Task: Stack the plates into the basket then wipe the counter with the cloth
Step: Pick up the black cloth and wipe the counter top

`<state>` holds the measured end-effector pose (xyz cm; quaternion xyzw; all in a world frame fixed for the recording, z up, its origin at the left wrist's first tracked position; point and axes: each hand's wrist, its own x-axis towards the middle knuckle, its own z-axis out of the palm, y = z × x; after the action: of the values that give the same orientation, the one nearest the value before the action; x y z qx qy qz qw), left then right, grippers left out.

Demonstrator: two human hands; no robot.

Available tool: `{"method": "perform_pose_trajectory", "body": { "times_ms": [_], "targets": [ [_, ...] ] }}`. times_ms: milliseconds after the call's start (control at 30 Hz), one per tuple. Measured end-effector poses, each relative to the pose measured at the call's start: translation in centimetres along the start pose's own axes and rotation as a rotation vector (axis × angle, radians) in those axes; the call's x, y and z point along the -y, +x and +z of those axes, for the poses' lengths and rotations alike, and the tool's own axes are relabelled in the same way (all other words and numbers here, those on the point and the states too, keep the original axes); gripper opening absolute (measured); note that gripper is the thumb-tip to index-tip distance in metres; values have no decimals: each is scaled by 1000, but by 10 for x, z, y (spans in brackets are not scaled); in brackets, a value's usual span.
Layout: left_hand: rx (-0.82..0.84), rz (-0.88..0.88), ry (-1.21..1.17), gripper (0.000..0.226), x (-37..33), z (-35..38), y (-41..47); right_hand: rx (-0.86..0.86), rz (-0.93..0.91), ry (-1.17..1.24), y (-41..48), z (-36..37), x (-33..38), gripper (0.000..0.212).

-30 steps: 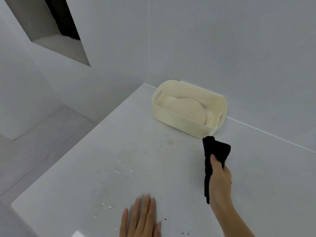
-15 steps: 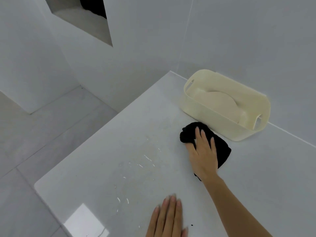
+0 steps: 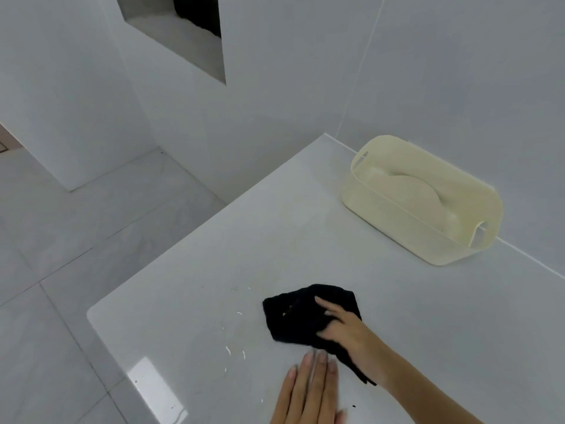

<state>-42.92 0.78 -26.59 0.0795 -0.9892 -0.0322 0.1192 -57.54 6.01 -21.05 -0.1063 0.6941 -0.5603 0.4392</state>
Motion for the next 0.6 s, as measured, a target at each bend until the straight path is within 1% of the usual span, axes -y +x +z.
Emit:
{"method": "perform_pose_trajectory", "body": {
  "times_ms": [33, 67, 133, 200, 267, 333, 400, 467, 500, 533, 600],
  "targets": [
    [11, -2, -44, 45, 1, -5, 1, -55, 85, 216, 0, -5, 5, 38],
    [-3, -11, -79, 45, 3, -10, 4, -134, 110, 356, -1, -10, 13, 32],
    [-104, -43, -138, 44, 14, -18, 7, -286, 67, 484, 2, -22, 34, 20],
    [-230, -122, -231, 45, 33, -27, 13, -374, -63, 499, 9, -36, 52, 20],
    [-283, -281, -319, 50, 60, -38, 19, -399, -149, 421, 17, -44, 66, 23],
    [-232, -428, -320, 55, 93, -44, 27, -420, -188, 280, 27, -46, 73, 25],
    [-111, -558, -283, 63, 127, -45, 34, -486, -218, 54, 38, -48, 70, 23],
    [-11, -651, -244, 68, 162, -42, 38, -562, -247, -181, 51, -45, 64, 19],
    [22, -674, -226, 68, 177, -39, 40, -583, -262, -306, 59, -43, 58, 17],
    [53, -684, -202, 66, 190, -36, 41, -580, -252, -462, 68, -40, 49, 20],
    [111, -660, -152, 67, 206, -32, 45, -554, -172, -862, 83, -35, 30, 41]
  ]
}}
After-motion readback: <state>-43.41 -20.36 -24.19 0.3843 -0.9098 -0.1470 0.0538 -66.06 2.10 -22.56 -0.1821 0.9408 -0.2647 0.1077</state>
